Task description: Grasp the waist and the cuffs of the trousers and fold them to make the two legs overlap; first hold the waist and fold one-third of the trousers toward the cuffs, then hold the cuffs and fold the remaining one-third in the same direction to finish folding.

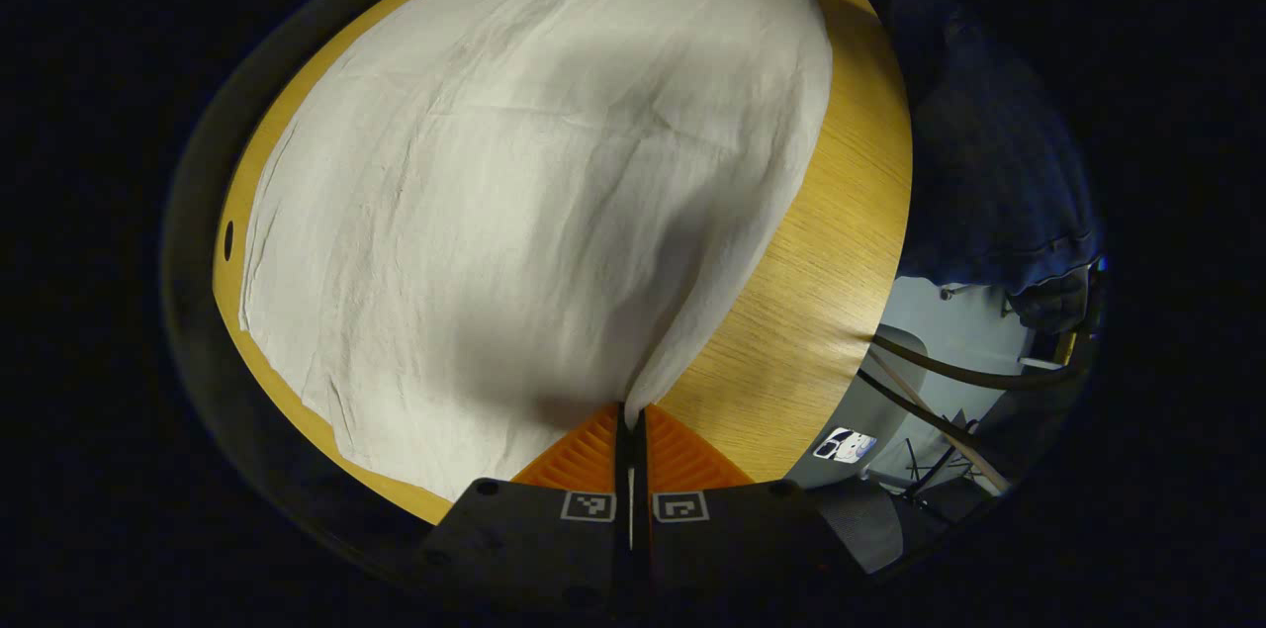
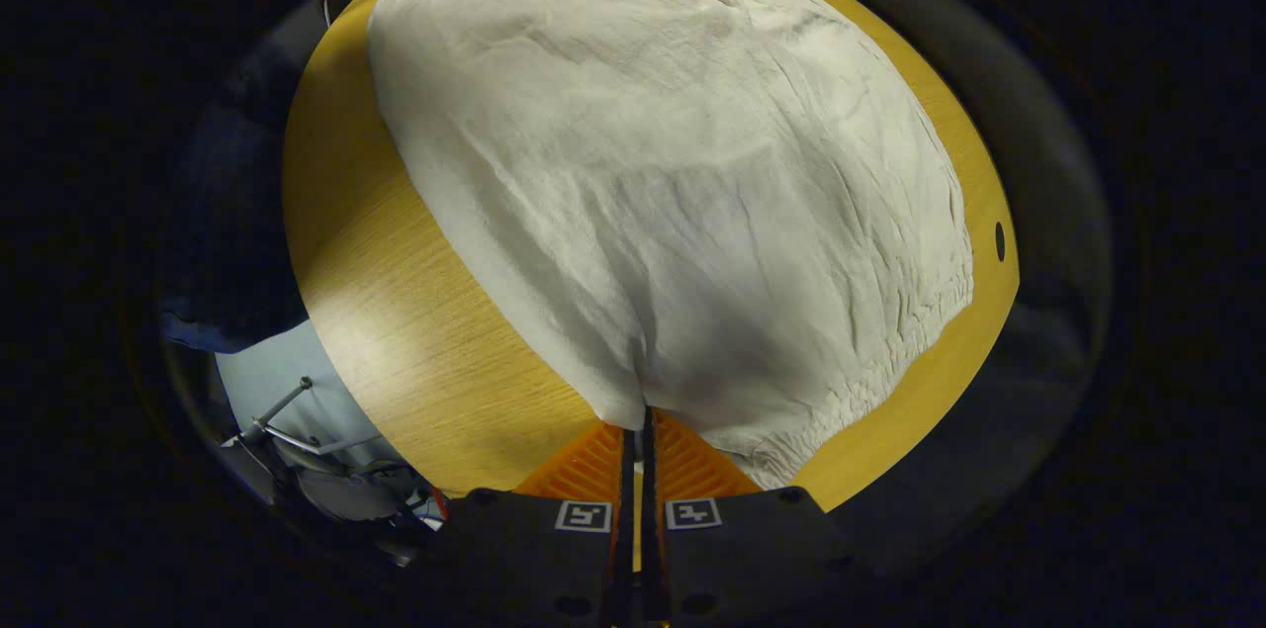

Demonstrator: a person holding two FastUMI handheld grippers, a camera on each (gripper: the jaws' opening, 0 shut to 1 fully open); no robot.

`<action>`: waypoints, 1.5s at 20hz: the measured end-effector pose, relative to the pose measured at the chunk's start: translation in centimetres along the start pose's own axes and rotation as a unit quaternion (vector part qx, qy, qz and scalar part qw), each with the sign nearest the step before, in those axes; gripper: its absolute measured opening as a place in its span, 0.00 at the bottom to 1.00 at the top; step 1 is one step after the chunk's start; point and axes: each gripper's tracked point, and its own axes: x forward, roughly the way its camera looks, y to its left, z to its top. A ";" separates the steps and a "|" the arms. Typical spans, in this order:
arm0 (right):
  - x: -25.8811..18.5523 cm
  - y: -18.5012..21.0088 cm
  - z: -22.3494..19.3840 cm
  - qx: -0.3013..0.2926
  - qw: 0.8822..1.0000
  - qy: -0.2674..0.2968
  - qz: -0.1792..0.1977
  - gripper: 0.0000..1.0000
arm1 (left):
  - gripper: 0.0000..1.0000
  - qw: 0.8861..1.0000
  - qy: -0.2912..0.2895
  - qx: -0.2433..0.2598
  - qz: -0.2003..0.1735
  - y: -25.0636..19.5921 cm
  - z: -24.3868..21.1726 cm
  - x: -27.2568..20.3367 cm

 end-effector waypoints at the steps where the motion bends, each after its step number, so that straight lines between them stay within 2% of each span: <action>1: -0.3 0.0 0.1 0.007 1.000 -0.002 -0.001 0.04 | 0.00 1.000 0.001 -0.006 -0.002 0.0 0.0 -0.1; 4: -1.0 -0.3 0.3 0.036 0.999 -0.012 -0.013 0.04 | 0.00 0.999 0.001 -0.032 0.000 0.3 0.2 -0.4; 7: -2.6 -1.4 1.1 0.073 0.996 -0.032 -0.035 0.04 | 0.00 0.997 -0.027 -0.075 0.012 1.5 1.2 -1.7; 10: -3.9 -3.4 2.4 0.107 0.991 -0.051 -0.066 0.01 | 0.00 0.990 -0.059 -0.107 0.067 5.5 3.0 -3.9; 12: -5.2 -5.5 3.3 0.135 0.984 -0.070 -0.093 0.03 | 0.00 0.981 -0.082 -0.138 0.106 8.8 4.6 -5.7; 14: -6.5 -8.1 4.5 0.170 0.974 -0.093 -0.120 0.01 | 0.00 0.969 -0.108 -0.168 0.144 12.1 6.3 -7.4; 16: -8.0 -11.1 6.0 0.217 0.958 -0.118 -0.142 0.04 | 0.00 0.952 -0.135 -0.195 0.196 16.1 8.2 -9.6; 17: -8.7 -12.6 6.9 0.242 0.949 -0.132 -0.151 0.03 | 0.00 0.937 -0.161 -0.212 0.225 18.5 9.6 -10.9; 20: -10.9 -17.4 10.5 0.317 0.915 -0.175 -0.178 0.04 | 0.00 0.899 -0.204 -0.255 0.292 25.1 13.6 -13.7; 22: -11.1 -19.1 10.7 0.360 0.890 -0.203 -0.191 0.03 | 0.00 0.879 -0.216 -0.275 0.325 29.7 16.1 -15.0; 23: -12.6 -21.1 12.7 0.379 0.876 -0.221 -0.200 0.03 | 0.00 0.869 -0.219 -0.287 0.338 32.0 17.3 -15.4; 24: -12.8 -22.2 14.0 0.392 0.864 -0.237 -0.207 0.03 | 0.00 0.860 -0.224 -0.299 0.347 29.9 12.2 -15.4; 25: -12.8 -23.6 15.0 0.404 0.853 -0.253 -0.213 0.03 | 0.00 0.851 -0.228 -0.312 0.355 37.1 17.5 -15.7; 27: -12.0 -26.1 16.8 0.425 0.836 -0.273 -0.214 0.03 | 0.00 0.834 -0.236 -0.340 0.364 39.1 19.2 -15.7; 28: -10.9 -27.0 17.8 0.437 0.830 -0.278 -0.208 0.03 | 0.00 0.827 -0.241 -0.353 0.366 38.9 19.3 -14.3; 30: -8.2 -28.3 18.8 0.455 0.823 -0.279 -0.194 0.03 | 0.00 0.814 -0.252 -0.369 0.370 42.3 20.1 -13.1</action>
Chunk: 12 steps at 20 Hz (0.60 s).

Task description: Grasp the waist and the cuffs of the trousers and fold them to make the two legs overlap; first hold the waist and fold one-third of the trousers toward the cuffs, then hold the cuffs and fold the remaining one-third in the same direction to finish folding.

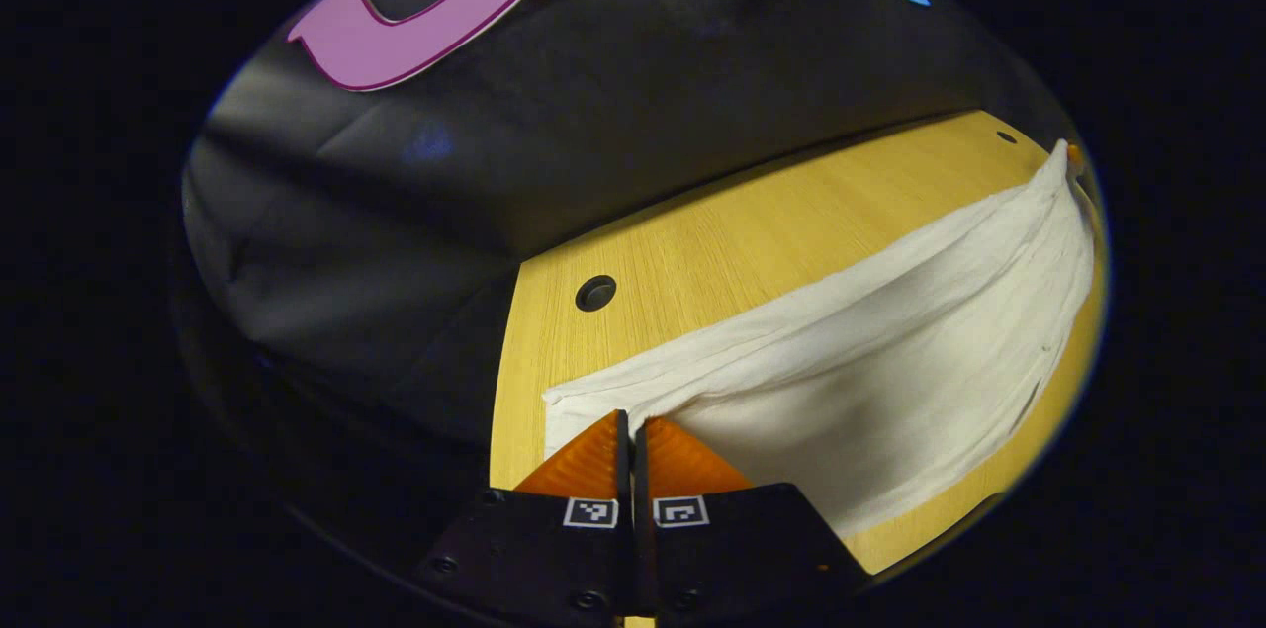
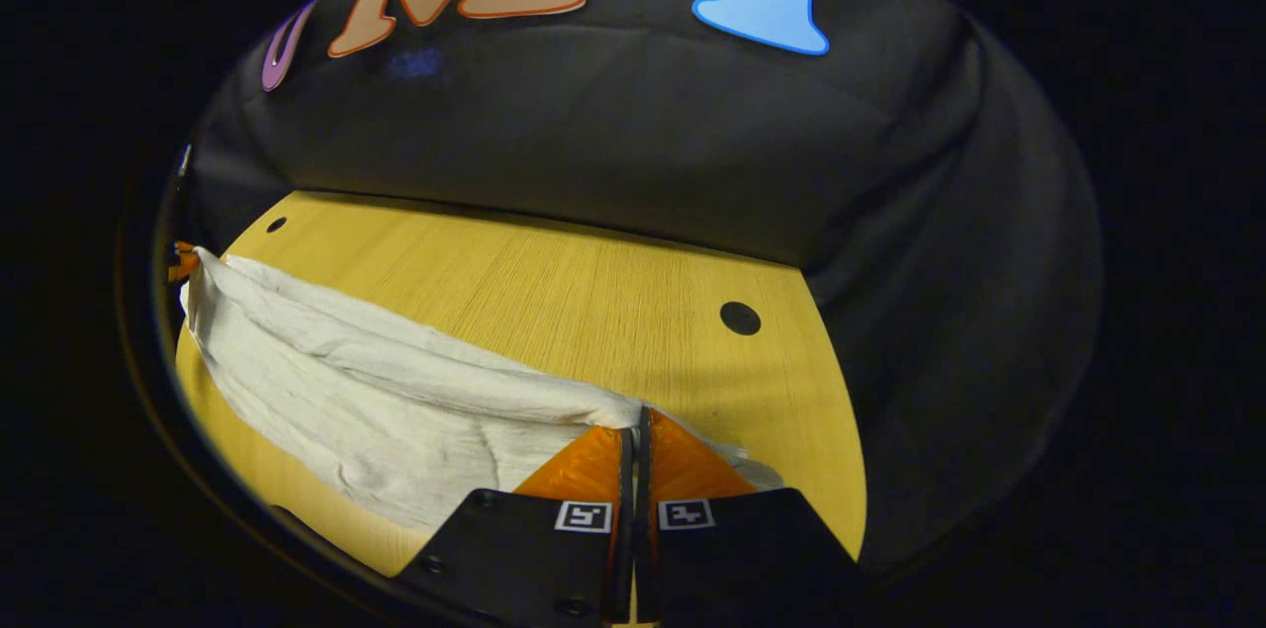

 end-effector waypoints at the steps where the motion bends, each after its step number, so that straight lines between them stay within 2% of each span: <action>1: 1.2 0.4 -0.4 0.005 1.000 0.000 0.003 0.03 | 0.00 1.000 -0.004 -0.005 0.004 -0.2 0.1 1.1; 5: 4.5 1.4 -0.4 0.015 1.000 -0.012 0.010 0.05 | 0.00 0.999 -0.020 -0.035 0.015 -0.9 -0.1 4.6; 7: 5.2 2.5 0.1 0.035 0.999 -0.019 0.029 0.13 | 0.00 0.997 -0.033 -0.068 0.012 -1.2 0.0 5.6; 8: 5.3 3.2 0.2 0.050 0.998 -0.018 0.043 0.13 | 0.12 0.995 -0.036 -0.091 0.004 -1.6 -0.2 5.6; 9: 5.3 3.7 0.1 0.060 0.997 -0.018 0.053 0.35 | 0.29 0.993 -0.037 -0.116 0.007 -1.6 -0.4 5.3; 11: 5.1 3.6 0.7 0.066 0.996 -0.030 0.051 0.78 | 0.99 0.984 -0.062 -0.166 0.014 -1.5 0.3 4.4; 12: 4.5 3.2 1.0 0.065 0.996 -0.038 0.045 0.99 | 0.97 0.979 -0.076 -0.188 0.015 -1.3 1.0 3.9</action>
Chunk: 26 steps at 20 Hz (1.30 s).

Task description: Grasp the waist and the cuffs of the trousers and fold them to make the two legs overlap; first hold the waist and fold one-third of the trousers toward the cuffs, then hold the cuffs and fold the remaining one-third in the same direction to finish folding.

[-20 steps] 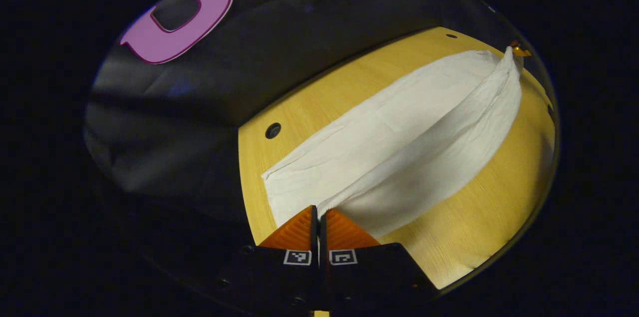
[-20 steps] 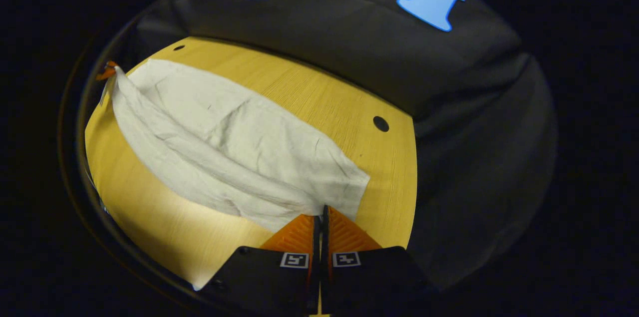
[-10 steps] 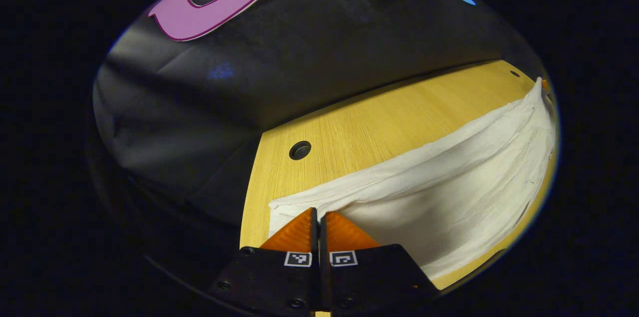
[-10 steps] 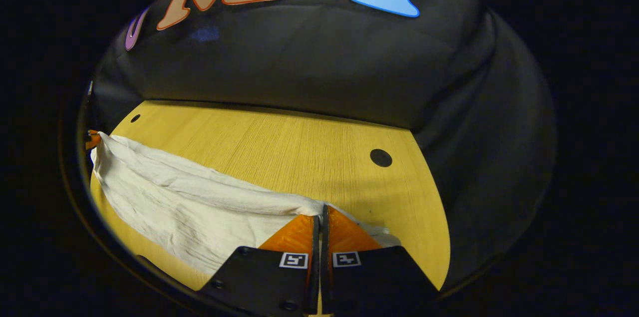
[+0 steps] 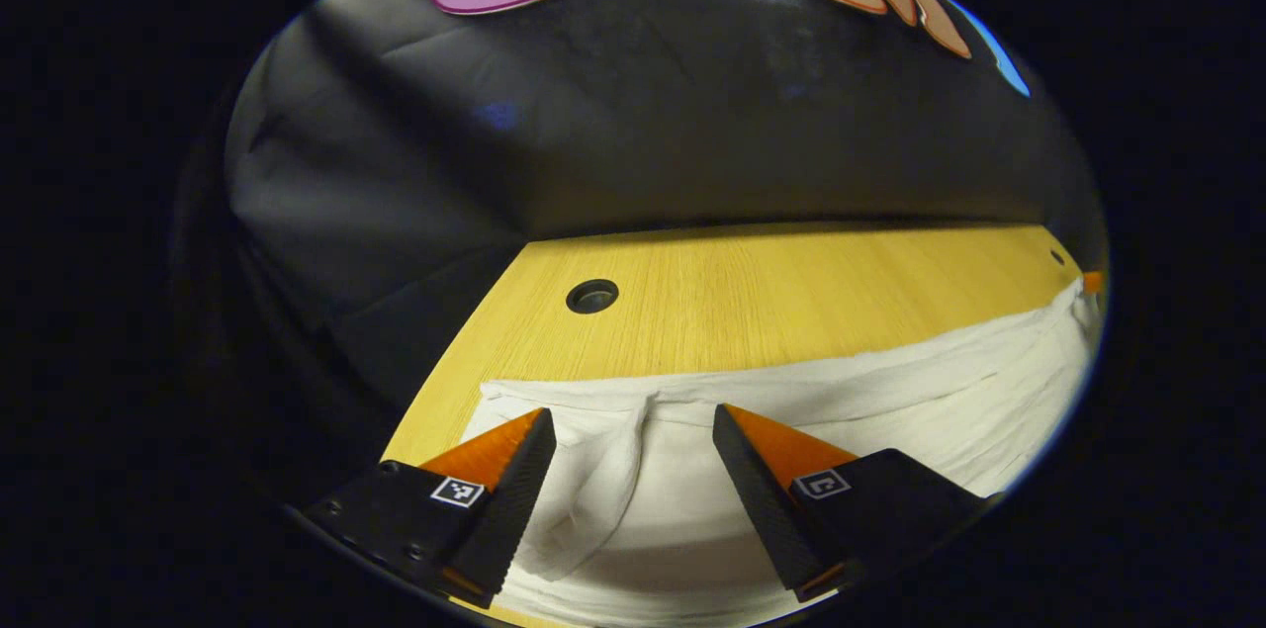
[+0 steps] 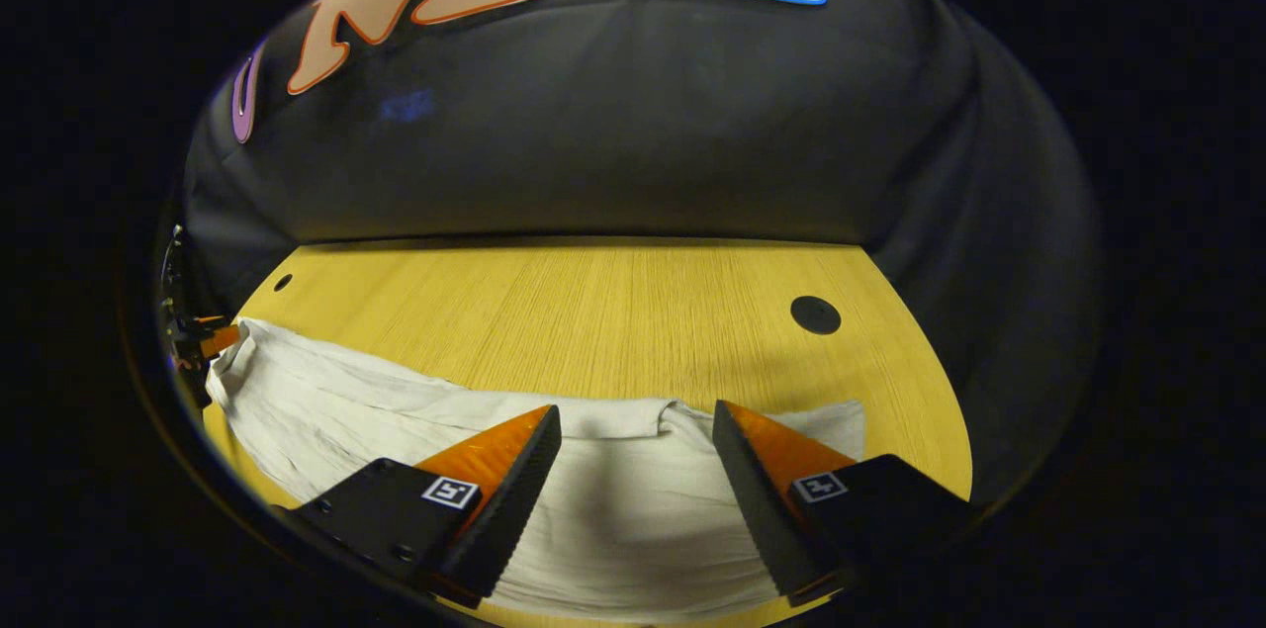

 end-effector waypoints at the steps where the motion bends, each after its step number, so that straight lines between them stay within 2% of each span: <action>1: -0.6 -0.3 0.3 0.000 1.000 -0.004 -0.005 0.97 | 0.97 1.000 -0.011 -0.016 -0.001 0.0 0.5 -0.2; 7: -6.9 -4.9 0.4 0.042 0.998 -0.023 -0.043 0.98 | 0.97 0.996 -0.052 -0.076 0.002 0.3 0.5 0.7; 10: -9.5 -8.6 -1.4 0.060 0.995 -0.022 -0.079 0.98 | 0.98 0.995 -0.069 -0.077 0.013 0.2 0.9 0.7; 13: -10.9 -10.9 -4.0 0.099 0.991 -0.010 -0.094 0.95 | 0.96 0.995 -0.074 -0.064 0.020 0.2 0.8 0.8; 15: -10.9 -11.9 -6.0 0.134 0.986 0.002 -0.096 0.98 | 0.95 0.995 -0.080 -0.063 0.014 0.2 0.9 0.7; 16: -10.8 -12.4 -7.1 0.153 0.983 0.009 -0.097 0.95 | 0.95 0.994 -0.083 -0.065 0.011 0.3 1.0 0.6; 17: -10.6 -12.5 -8.3 0.171 0.980 0.017 -0.095 0.98 | 0.95 0.995 -0.082 -0.065 0.009 0.3 1.0 0.6; 18: -10.5 -12.6 -9.2 0.190 0.977 0.022 -0.093 0.93 | 0.95 0.995 -0.080 -0.064 0.007 0.3 1.1 0.5; 19: -10.2 -12.8 -10.0 0.208 0.974 0.026 -0.090 0.92 | 0.95 0.995 -0.079 -0.064 0.006 0.3 1.1 0.5; 20: -9.8 -12.7 -10.8 0.226 0.969 0.032 -0.088 0.96 | 0.95 0.995 -0.076 -0.064 0.007 0.3 1.1 0.5; 21: -9.5 -12.7 -11.5 0.244 0.966 0.037 -0.083 0.92 | 0.95 0.995 -0.072 -0.065 0.009 0.4 1.1 0.6; 23: -9.0 -12.8 -12.3 0.271 0.959 0.038 -0.073 0.97 | 0.96 0.995 -0.071 -0.072 0.014 0.4 1.3 0.6; 25: -8.7 -13.0 -12.4 0.286 0.955 0.034 -0.066 0.97 | 0.96 0.994 -0.073 -0.083 0.016 0.4 1.5 0.5; 26: -8.4 -13.0 -12.4 0.292 0.954 0.033 -0.062 0.92 | 0.95 0.993 -0.074 -0.085 0.017 0.4 1.5 0.6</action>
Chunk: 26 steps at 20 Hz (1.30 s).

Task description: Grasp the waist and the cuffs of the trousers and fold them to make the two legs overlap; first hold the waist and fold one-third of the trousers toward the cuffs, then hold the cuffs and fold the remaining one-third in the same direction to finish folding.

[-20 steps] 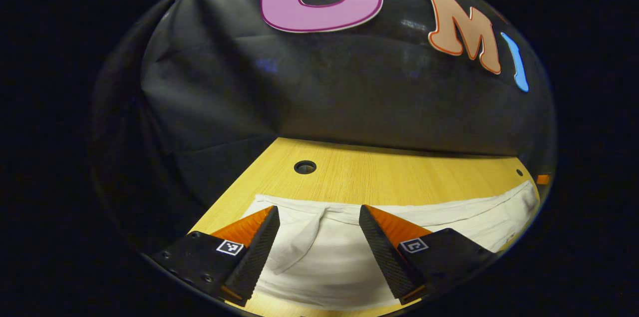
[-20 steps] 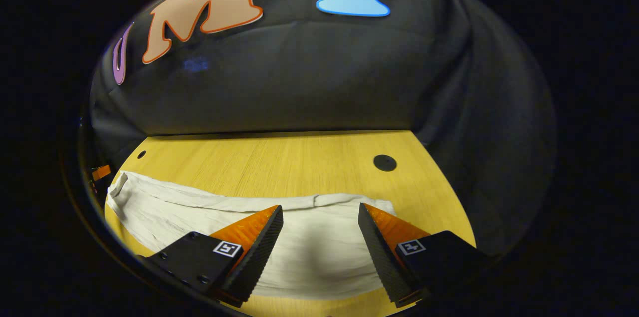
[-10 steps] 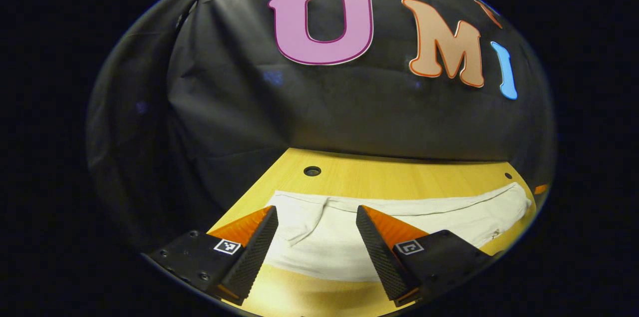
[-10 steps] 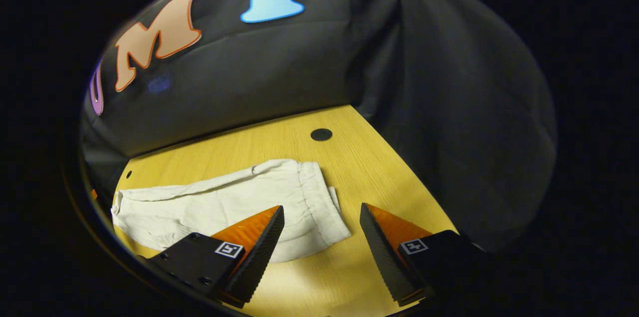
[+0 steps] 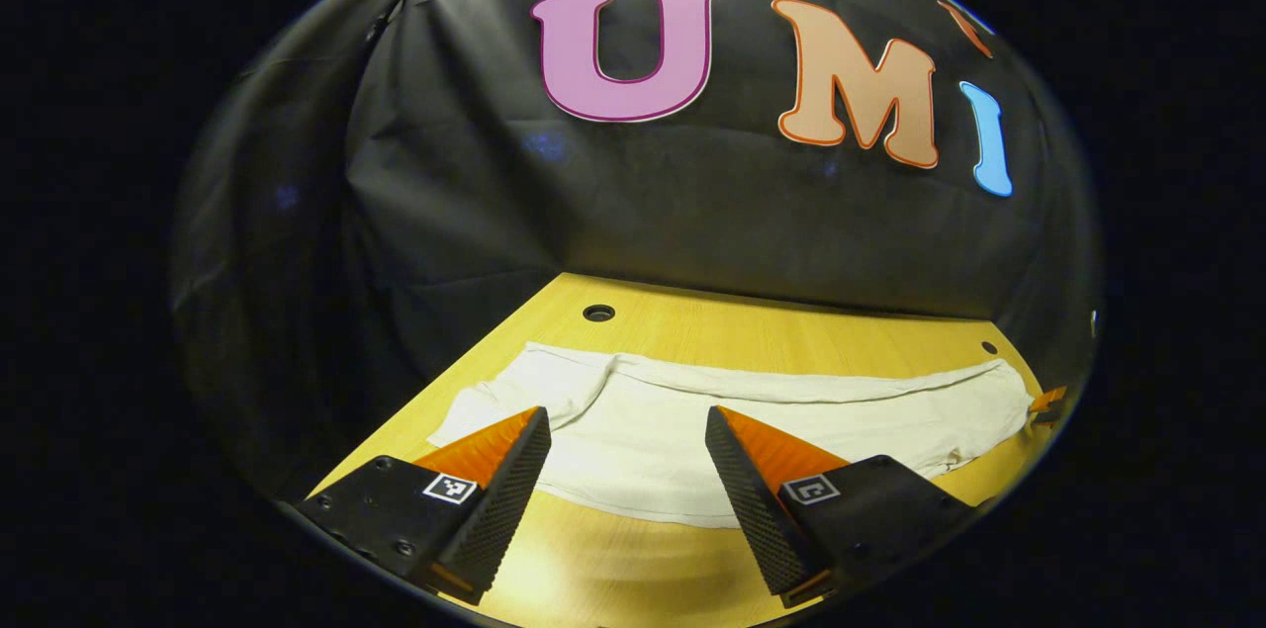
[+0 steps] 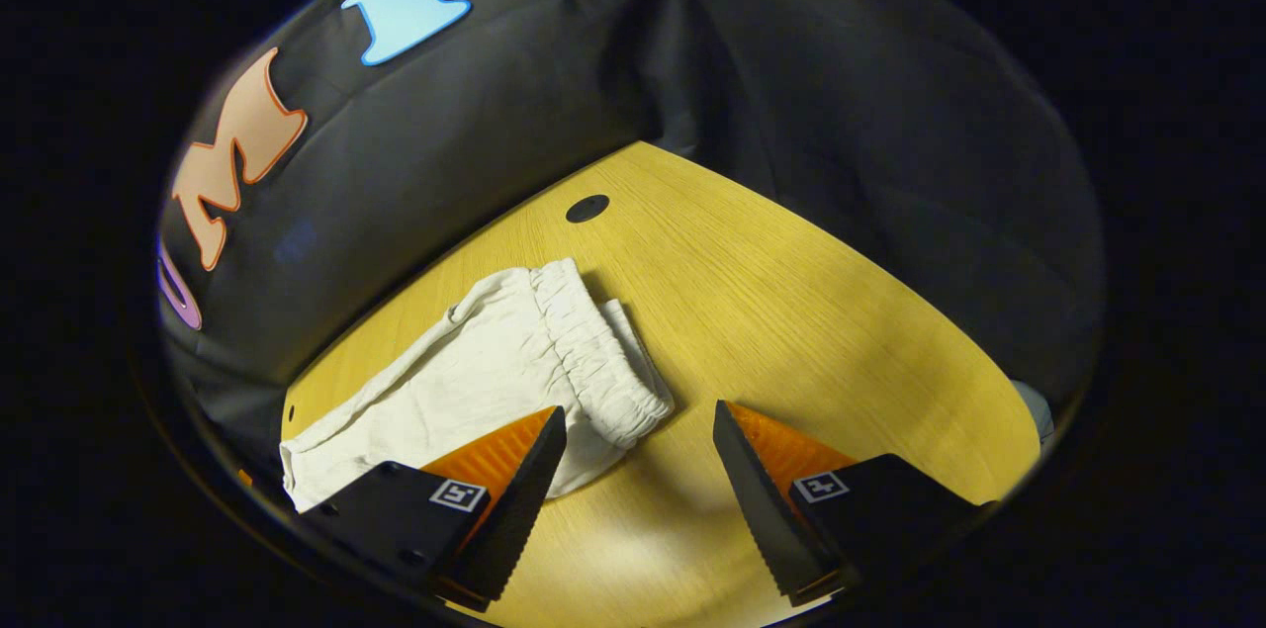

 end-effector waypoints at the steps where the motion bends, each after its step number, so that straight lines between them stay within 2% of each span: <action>1: 0.5 0.3 -0.2 0.008 1.000 0.003 0.007 0.97 | 0.98 1.000 -0.001 -0.002 0.002 0.1 0.0 0.0; 2: 0.8 0.6 0.0 0.014 1.000 0.001 0.013 0.97 | 0.95 1.000 0.000 -0.003 0.004 0.1 0.0 0.1; 3: 1.3 0.9 0.2 0.017 1.000 -0.006 0.021 0.87 | 0.95 1.000 0.002 -0.002 0.006 0.0 0.0 0.1; 5: 1.9 1.2 0.5 0.026 0.999 -0.008 0.029 0.86 | 0.96 1.000 0.002 -0.003 0.008 -0.1 0.1 0.2; 6: 2.3 1.5 0.2 0.034 0.999 -0.003 0.033 0.90 | 0.96 1.000 0.003 -0.002 0.010 -0.2 0.1 0.3; 7: 2.3 1.4 0.2 0.040 0.999 -0.002 0.031 0.69 | 0.96 1.000 0.001 -0.001 0.010 -0.3 0.2 0.4; 9: 2.2 1.0 0.2 0.051 0.998 0.001 0.027 0.52 | 0.96 1.000 -0.001 -0.001 0.008 -0.6 0.3 0.5; 10: 2.2 0.9 0.2 0.057 0.998 0.007 0.029 0.52 | 0.96 1.000 -0.001 -0.001 0.007 -0.8 0.2 0.7; 11: 2.2 0.9 0.6 0.063 0.997 0.002 0.033 0.45 | 0.96 1.000 -0.001 -0.001 0.007 -0.8 0.2 0.8; 12: 2.3 1.1 1.1 0.068 0.997 -0.005 0.036 0.31 | 0.96 1.000 0.000 0.000 0.005 -1.1 0.1 1.1; 15: 1.8 1.7 1.4 0.050 0.998 -0.017 0.037 0.15 | 0.96 1.000 0.003 -0.002 0.001 -1.4 0.0 1.4; 16: 1.4 1.8 1.7 0.047 0.998 -0.022 0.032 0.15 | 0.96 1.000 0.003 -0.002 -0.001 -1.5 0.0 1.5; 17: 1.2 2.2 1.9 0.044 0.998 -0.028 0.035 0.09 | 0.96 1.000 0.003 -0.002 -0.001 -1.5 0.0 1.5; 21: -1.1 5.0 4.0 0.031 0.996 -0.055 0.062 0.09 | 0.96 1.000 0.002 -0.012 -0.004 -1.1 -0.4 1.5; 26: -4.5 12.8 5.9 -0.021 0.990 -0.095 0.106 0.08 | 0.96 0.999 0.007 -0.032 -0.022 -0.5 -0.9 1.5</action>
